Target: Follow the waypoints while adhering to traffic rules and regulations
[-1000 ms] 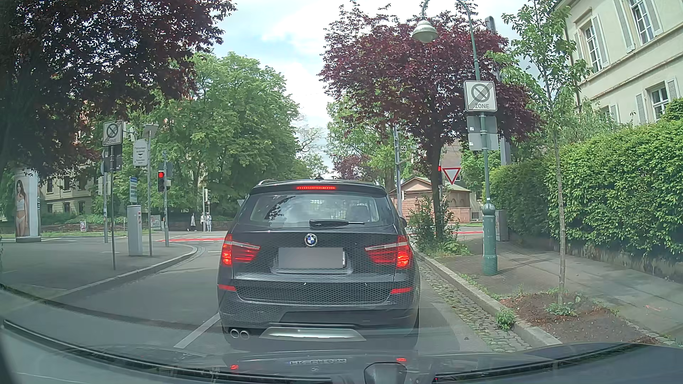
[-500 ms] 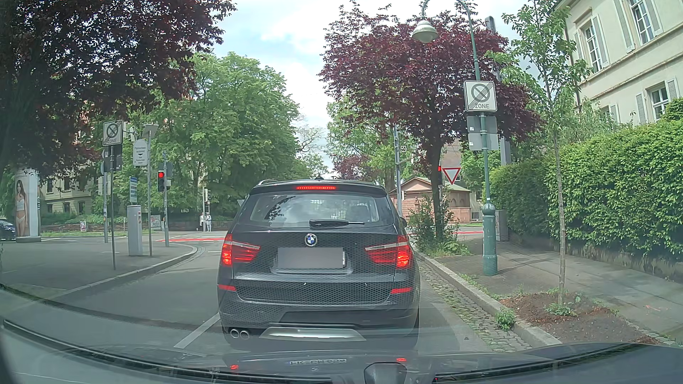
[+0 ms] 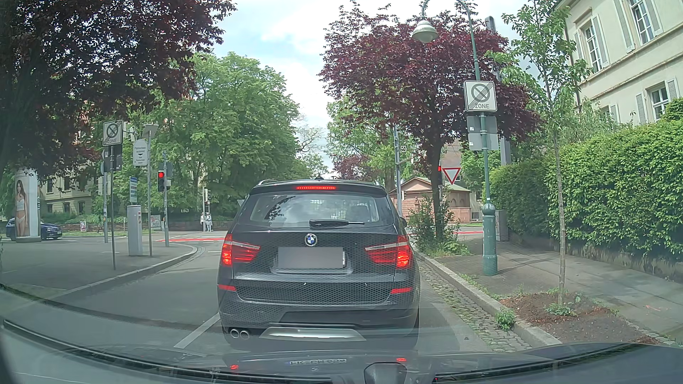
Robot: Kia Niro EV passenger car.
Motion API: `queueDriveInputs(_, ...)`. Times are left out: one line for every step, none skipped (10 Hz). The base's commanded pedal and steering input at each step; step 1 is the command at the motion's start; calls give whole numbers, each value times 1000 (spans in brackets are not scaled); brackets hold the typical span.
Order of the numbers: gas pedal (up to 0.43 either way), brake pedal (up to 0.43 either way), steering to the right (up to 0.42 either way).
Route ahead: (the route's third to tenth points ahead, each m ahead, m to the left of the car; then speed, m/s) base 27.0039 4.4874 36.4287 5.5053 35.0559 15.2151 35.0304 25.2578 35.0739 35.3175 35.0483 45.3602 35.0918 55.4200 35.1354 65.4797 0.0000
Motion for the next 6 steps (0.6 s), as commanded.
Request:
queueDriveInputs(0,274,2)
queueDriveInputs(0,268,2)
queueDriveInputs(0,274,2)
queueDriveInputs(0,268,2)
queueDriveInputs(0,274,2)
queueDriveInputs(0,274,2)
